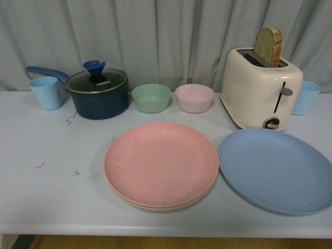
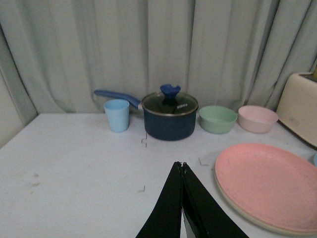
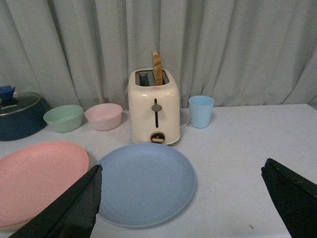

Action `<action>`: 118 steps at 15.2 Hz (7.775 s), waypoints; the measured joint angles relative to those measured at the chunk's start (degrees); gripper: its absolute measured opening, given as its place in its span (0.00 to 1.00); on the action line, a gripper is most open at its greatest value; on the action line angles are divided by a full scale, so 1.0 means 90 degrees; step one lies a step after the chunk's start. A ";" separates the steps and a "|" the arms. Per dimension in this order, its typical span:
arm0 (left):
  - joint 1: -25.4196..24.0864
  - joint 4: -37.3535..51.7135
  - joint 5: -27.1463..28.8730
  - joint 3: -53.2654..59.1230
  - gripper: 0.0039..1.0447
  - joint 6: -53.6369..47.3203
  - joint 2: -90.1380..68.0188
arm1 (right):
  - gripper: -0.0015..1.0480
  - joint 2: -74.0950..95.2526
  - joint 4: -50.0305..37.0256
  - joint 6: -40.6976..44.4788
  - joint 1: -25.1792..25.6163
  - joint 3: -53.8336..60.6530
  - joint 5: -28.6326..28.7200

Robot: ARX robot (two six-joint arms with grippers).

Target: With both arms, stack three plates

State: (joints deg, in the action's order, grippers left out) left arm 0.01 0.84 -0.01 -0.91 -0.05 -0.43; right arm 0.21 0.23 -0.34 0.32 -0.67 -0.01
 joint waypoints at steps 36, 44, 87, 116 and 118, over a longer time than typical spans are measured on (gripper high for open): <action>0.0000 -0.0114 0.0002 0.0027 0.94 0.0002 0.0000 | 0.31 1.4025 -0.2152 -0.0328 0.0403 -0.6618 -0.0452; 0.0000 -0.0114 0.0002 0.0027 0.94 0.0002 0.0000 | 0.03 1.2483 -0.2261 -0.0607 0.0838 -0.5372 0.0172; -0.0005 -0.0117 0.0002 0.0027 0.94 0.0000 0.0000 | 0.02 0.6113 -0.5727 -0.0002 -0.0204 -0.0284 -0.0119; -0.0005 -0.0117 0.0005 0.0027 0.94 0.0002 0.0000 | 0.02 0.1246 -0.1311 -0.0002 -0.0032 0.0002 -0.0017; -0.0005 -0.0117 0.0005 0.0027 0.94 0.0002 0.0000 | 0.02 0.1071 -0.1127 -0.0002 -0.0032 0.0002 -0.0017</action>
State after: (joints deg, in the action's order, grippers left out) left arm -0.03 -0.21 0.03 -0.67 -0.03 -0.43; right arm 9.85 -9.91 -0.36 0.03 -0.64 -0.16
